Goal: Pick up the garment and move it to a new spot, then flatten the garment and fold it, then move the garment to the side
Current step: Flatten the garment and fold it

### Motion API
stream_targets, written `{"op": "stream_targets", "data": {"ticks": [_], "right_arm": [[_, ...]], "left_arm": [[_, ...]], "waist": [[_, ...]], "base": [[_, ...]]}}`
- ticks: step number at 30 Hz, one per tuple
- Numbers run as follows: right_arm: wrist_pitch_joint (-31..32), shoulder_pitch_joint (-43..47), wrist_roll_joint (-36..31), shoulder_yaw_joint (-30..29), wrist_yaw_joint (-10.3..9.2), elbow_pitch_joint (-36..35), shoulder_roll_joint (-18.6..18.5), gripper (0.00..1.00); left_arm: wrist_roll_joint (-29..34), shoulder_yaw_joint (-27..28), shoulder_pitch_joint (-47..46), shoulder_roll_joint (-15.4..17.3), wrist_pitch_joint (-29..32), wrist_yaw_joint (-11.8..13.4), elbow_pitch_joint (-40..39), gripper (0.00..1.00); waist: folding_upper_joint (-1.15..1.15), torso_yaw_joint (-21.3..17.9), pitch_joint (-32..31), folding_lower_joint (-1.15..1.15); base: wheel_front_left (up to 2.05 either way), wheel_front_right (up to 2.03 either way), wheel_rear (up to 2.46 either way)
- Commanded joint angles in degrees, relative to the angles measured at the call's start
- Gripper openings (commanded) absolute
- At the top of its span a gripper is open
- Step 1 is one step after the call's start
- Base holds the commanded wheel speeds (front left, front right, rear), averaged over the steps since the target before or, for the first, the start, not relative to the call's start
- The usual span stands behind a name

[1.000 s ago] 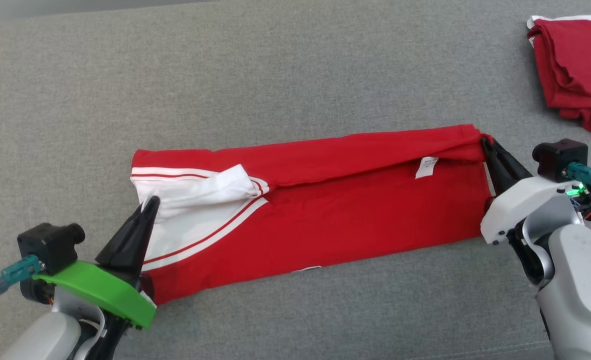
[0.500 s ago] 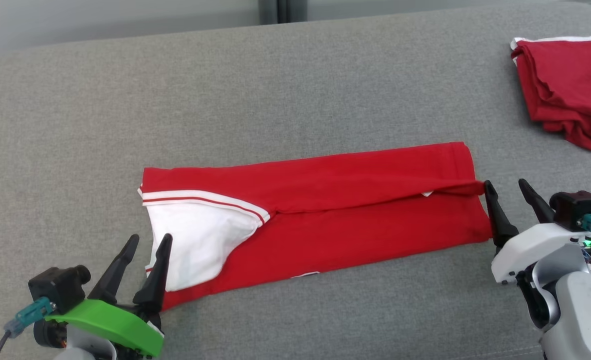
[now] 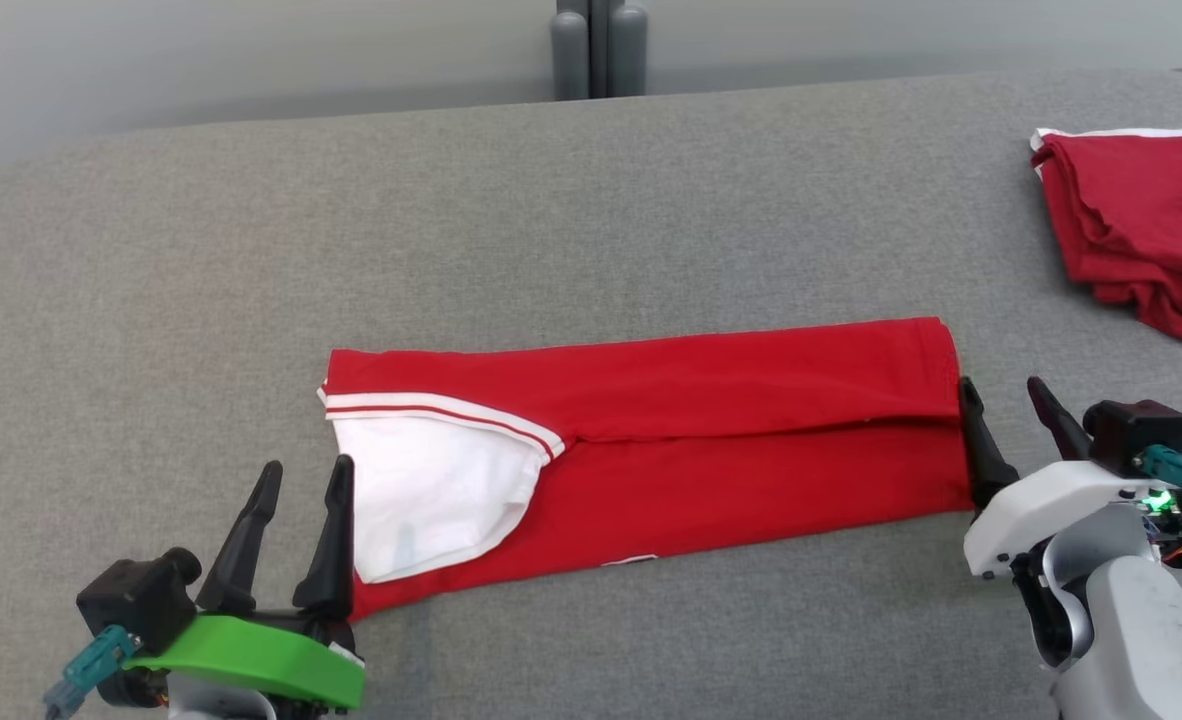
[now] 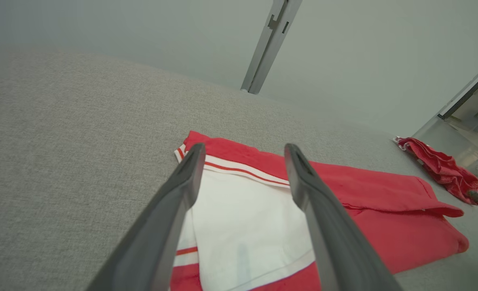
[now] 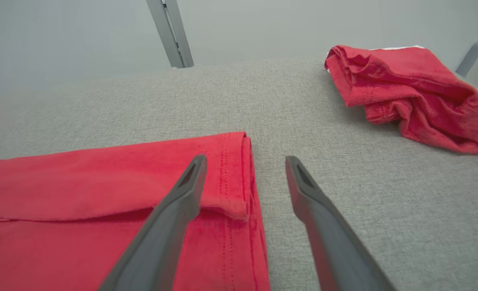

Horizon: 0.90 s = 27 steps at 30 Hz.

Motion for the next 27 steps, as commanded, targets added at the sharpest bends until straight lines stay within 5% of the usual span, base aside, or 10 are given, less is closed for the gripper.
{"op": "stream_targets", "data": {"ticks": [1,17,18,19,24,27], "right_arm": [[-0.42,-0.75,-0.42,0.06,-0.07,1.34,0.00,1.00],[-3.29,-4.13,-8.18,-2.87,-0.07,17.04,0.31,1.00],[-3.14,-4.44,-8.56,-3.08,-0.07,17.64,0.37,0.86],[-3.15,-4.87,-8.90,-3.16,-0.07,18.32,0.40,0.47],[-2.91,-6.40,-9.41,-2.98,-0.07,21.45,0.62,0.00],[-3.50,-7.78,-8.50,-2.86,-0.08,22.39,0.54,0.00]], "left_arm": [[0.76,0.61,0.88,-0.66,-0.17,-0.46,0.43,1.00],[6.57,2.00,0.54,-4.80,-0.18,-3.33,3.44,1.00],[7.06,2.00,0.32,-4.95,-0.18,-3.41,3.49,1.00],[7.66,1.88,0.15,-5.26,-0.18,-3.44,3.59,1.00],[9.71,2.37,-0.25,-6.33,-0.18,-3.68,3.77,1.00],[10.37,2.83,-0.34,-6.89,-0.18,-3.90,3.97,1.00]], "waist": [[0.00,0.58,-0.07,0.00],[0.00,2.30,0.39,0.00],[0.00,2.23,0.40,0.00],[0.00,2.13,0.40,0.00],[0.00,1.68,0.37,0.00],[0.00,1.21,0.36,0.00]], "base": [[0.00,0.00,0.00],[0.00,0.00,0.00],[0.00,0.00,0.00],[0.00,0.00,0.00],[0.00,0.00,0.00],[0.00,0.00,0.00]]}}
